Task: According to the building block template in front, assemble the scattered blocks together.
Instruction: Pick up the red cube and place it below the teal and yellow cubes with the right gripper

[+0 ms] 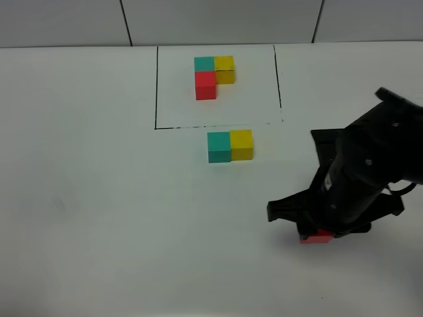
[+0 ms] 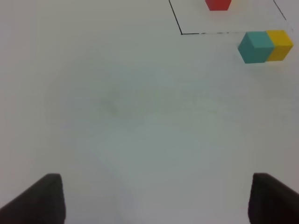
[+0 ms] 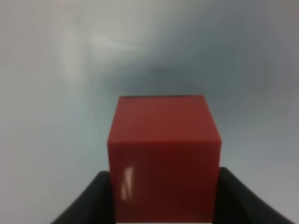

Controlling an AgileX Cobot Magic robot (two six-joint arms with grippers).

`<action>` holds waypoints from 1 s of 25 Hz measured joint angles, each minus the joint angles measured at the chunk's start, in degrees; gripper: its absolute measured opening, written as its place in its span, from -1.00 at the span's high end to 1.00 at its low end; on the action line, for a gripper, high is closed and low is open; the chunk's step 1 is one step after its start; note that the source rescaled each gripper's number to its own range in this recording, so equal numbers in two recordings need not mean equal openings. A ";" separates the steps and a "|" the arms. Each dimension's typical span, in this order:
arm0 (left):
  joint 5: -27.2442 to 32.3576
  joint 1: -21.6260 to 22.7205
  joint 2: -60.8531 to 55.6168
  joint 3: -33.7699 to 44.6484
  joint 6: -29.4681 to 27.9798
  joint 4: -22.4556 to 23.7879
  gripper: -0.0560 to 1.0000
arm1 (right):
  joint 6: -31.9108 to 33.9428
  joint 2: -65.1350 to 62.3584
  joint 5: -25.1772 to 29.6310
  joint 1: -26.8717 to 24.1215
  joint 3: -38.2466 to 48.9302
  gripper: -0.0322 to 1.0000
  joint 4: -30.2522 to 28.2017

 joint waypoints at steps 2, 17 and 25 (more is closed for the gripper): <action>0.00 0.00 0.00 0.00 0.05 0.00 -0.51 | 1.36 1.76 -2.47 2.01 -0.38 0.91 0.38; 0.00 0.00 0.00 0.00 0.05 0.00 -0.51 | 2.10 21.38 5.82 8.56 -26.01 0.91 0.38; 0.00 0.00 0.00 0.00 0.05 0.00 -0.51 | 0.85 32.37 14.83 8.56 -40.06 0.91 -1.32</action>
